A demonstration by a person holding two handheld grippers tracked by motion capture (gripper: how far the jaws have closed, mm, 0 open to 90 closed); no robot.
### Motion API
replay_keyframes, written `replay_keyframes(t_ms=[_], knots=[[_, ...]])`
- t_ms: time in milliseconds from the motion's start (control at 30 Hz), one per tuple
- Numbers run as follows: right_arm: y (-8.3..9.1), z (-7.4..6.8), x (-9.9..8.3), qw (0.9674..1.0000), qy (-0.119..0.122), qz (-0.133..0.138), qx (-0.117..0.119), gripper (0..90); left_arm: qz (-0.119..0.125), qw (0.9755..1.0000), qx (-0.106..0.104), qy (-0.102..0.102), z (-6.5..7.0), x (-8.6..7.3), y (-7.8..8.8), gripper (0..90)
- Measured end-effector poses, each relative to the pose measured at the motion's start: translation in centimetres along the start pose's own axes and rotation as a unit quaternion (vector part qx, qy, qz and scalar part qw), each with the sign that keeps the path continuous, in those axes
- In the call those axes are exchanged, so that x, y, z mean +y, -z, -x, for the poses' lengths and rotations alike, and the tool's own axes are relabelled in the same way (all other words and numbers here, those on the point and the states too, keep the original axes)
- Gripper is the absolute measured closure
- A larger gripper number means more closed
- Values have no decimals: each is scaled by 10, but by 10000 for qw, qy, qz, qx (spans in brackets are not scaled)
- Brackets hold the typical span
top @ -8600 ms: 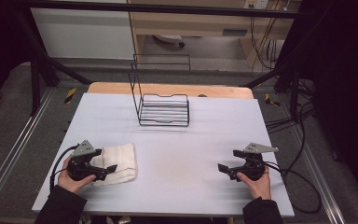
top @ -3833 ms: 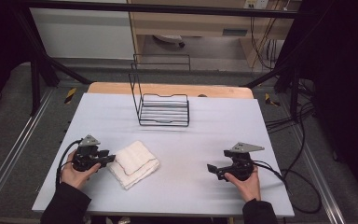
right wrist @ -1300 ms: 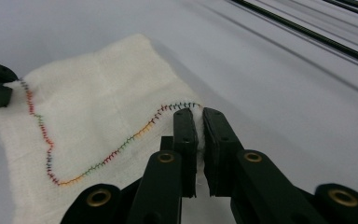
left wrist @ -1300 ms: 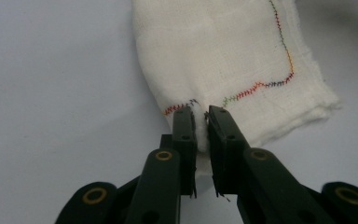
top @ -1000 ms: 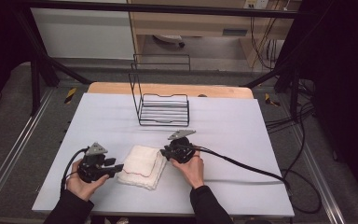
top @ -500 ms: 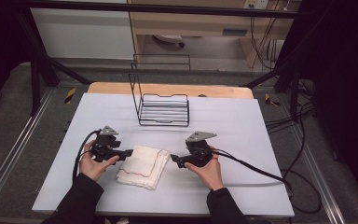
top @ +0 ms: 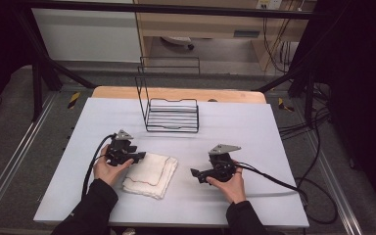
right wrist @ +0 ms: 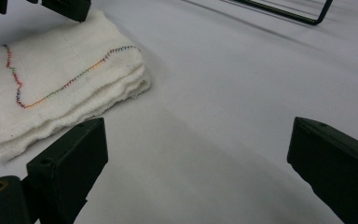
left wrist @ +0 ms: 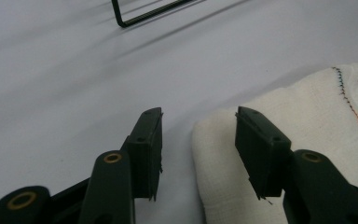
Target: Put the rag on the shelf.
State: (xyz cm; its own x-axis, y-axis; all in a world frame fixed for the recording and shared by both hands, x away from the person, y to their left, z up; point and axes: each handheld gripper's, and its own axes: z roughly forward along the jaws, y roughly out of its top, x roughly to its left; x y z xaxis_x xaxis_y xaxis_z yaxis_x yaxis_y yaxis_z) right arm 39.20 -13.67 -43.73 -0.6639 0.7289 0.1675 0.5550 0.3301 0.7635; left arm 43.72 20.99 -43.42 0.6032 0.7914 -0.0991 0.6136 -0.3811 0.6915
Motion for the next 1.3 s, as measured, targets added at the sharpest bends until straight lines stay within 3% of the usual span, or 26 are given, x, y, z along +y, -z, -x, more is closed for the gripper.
replay_keyframes(t_ms=[367,567,733,767,1000,1100,1300], knots=[[-2,-2,0,9997,-148,141,139,47,-196,9991,-278,250,0,-1,-10,695],[-1,-5,3,9995,-151,218,165,17,-248,9990,-229,279,4,0,-9,808],[-2,-10,7,9995,-85,282,150,8,-244,9993,-121,272,6,0,-6,832],[-3,-11,8,9993,-167,290,188,8,-219,9993,-84,274,6,0,-6,833],[-22,-24,18,9989,-151,293,339,66,-151,9996,-35,254,5,-4,-5,833],[-36,-30,25,9992,-116,226,309,90,-133,9998,-29,162,6,-5,-6,828],[-63,-37,34,9992,-282,147,257,180,-65,9999,-61,91,5,-7,-6,817]])
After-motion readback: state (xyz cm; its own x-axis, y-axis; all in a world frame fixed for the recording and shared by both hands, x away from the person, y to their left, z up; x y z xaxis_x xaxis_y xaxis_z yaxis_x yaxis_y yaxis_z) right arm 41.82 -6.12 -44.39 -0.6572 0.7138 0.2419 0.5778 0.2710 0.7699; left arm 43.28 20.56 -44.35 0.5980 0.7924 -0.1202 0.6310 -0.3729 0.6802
